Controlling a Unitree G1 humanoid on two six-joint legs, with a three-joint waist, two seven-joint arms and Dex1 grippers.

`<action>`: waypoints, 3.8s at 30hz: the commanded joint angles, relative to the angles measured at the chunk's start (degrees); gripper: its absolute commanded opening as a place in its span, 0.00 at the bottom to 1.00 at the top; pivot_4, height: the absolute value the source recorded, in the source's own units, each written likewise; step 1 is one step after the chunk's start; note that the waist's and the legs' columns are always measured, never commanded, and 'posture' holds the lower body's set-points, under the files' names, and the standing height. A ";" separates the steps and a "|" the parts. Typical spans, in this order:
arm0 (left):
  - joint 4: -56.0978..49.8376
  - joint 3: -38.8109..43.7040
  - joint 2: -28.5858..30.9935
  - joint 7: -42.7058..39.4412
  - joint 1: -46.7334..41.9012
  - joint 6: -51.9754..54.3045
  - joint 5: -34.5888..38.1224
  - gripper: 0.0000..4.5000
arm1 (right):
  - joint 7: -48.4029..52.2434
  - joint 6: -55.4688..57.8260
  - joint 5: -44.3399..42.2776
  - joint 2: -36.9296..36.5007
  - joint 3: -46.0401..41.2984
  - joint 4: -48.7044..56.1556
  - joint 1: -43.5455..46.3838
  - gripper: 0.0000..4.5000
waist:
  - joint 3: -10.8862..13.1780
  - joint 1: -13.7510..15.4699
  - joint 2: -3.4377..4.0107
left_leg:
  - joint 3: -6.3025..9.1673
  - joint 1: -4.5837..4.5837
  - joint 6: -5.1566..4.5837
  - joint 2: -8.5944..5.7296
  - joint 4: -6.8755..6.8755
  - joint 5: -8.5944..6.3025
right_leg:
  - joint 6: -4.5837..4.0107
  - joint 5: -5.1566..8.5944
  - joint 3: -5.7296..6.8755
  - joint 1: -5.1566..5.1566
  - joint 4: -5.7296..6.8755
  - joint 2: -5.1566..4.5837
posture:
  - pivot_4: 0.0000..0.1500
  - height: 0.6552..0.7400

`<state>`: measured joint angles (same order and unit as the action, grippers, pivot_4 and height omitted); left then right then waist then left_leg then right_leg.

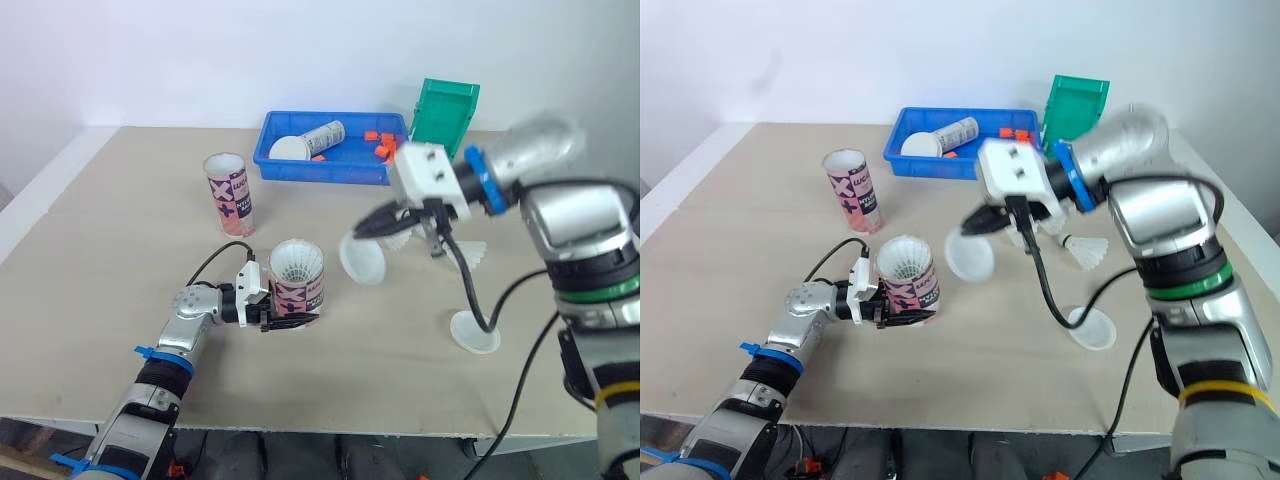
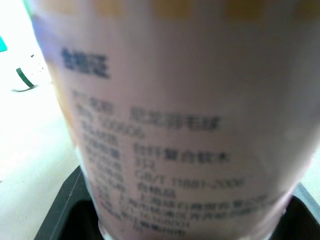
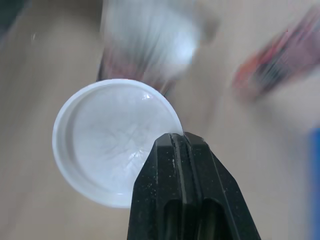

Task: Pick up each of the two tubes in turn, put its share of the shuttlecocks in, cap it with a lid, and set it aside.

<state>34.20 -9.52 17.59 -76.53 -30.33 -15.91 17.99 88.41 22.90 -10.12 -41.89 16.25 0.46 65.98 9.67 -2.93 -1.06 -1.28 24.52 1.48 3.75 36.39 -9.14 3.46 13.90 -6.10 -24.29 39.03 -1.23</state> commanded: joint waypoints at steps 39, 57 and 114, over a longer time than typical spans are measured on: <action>-4.25 -1.31 6.78 -0.80 5.59 11.07 -3.31 0.61 | 4.09 -27.18 0.04 13.56 13.38 -19.18 15.15 0.01 | -0.12 -1.39 -0.10 | -0.05 0.00 -0.10 0.00 -0.57 0.05 | -0.26 -0.05 0.11 -0.11 -0.06 -0.10 | 1.00 0.62; -7.41 -0.96 8.19 0.73 7.47 13.13 -2.87 0.61 | 4.09 -29.88 0.74 17.54 11.68 -23.96 18.65 0.01 | -0.12 -2.13 -0.14 | 0.26 -0.13 -0.11 0.11 -1.00 0.05 | -0.58 0.12 0.14 -0.19 -0.04 0.23 | 1.00 0.62; -8.53 0.28 7.69 2.61 7.66 12.83 -1.90 0.61 | 4.09 -33.68 3.57 15.75 25.29 -18.45 8.97 0.01 | -0.26 -1.93 -0.38 | 0.56 -0.32 -0.02 -0.02 -1.07 -0.02 | -0.74 0.15 0.53 -0.13 -0.20 -0.04 | 1.00 0.62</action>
<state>21.71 -8.56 23.60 -75.26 -24.90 -5.89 19.19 90.22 -9.75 -9.87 -26.50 38.42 -18.15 76.65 9.41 -4.86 -1.43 -0.70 24.16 1.49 3.74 35.32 -9.18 2.72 14.05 -5.56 -24.45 38.83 -1.27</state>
